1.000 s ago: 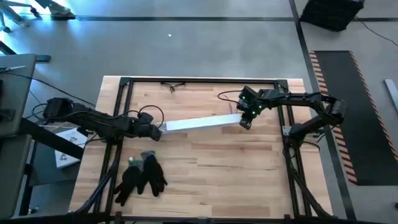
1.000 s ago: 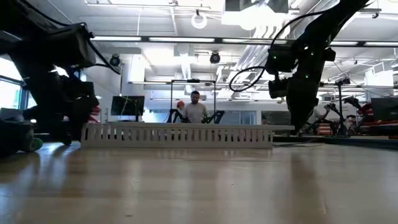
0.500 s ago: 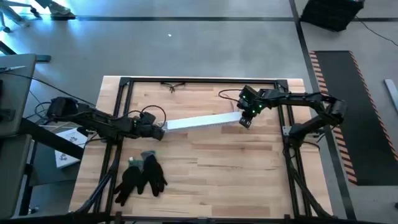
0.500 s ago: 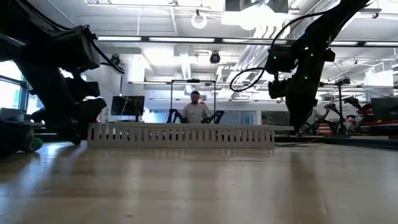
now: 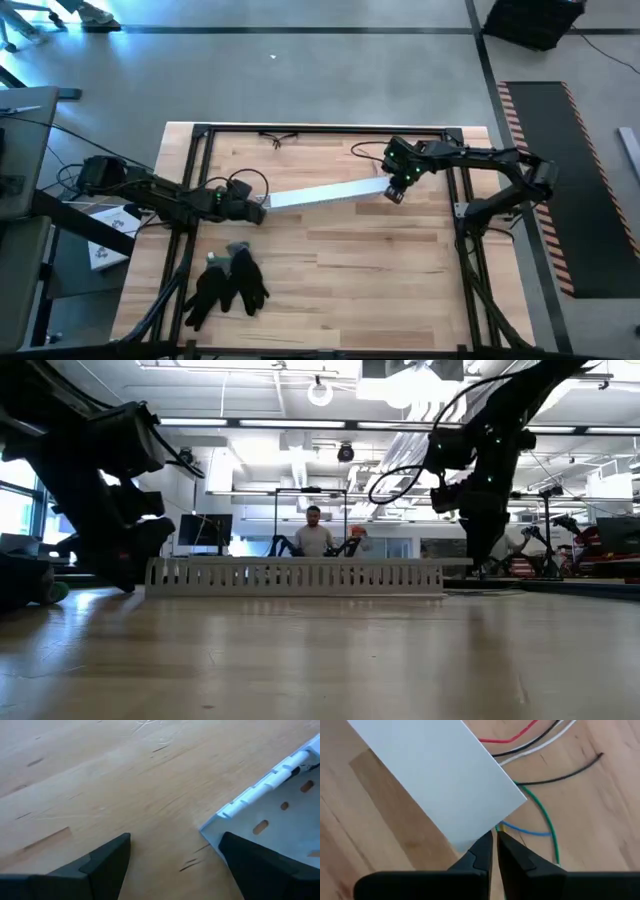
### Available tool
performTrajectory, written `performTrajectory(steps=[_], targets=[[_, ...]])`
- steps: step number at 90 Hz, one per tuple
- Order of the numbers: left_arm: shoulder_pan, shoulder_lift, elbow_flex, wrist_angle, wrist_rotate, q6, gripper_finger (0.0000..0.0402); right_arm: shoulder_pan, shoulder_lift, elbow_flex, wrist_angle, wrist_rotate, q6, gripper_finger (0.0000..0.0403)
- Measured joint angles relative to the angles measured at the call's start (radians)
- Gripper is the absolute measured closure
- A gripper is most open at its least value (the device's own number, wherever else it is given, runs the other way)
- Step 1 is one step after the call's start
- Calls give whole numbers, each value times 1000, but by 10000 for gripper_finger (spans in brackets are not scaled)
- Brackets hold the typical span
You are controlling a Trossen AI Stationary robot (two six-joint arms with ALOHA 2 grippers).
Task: Ziptie cables
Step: Close the white cable duct
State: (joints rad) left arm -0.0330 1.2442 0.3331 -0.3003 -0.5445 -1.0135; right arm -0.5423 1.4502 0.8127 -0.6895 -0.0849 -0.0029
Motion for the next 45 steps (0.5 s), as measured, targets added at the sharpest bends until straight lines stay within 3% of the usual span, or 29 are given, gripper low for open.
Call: performTrajectory(steps=[15,45], targets=[[0,0,0,3,5,21,106,-20,8,0,-20,13,2,391],[9,0,-6,83,16,139,111,-10,44,-4,113,-15,-1,391]])
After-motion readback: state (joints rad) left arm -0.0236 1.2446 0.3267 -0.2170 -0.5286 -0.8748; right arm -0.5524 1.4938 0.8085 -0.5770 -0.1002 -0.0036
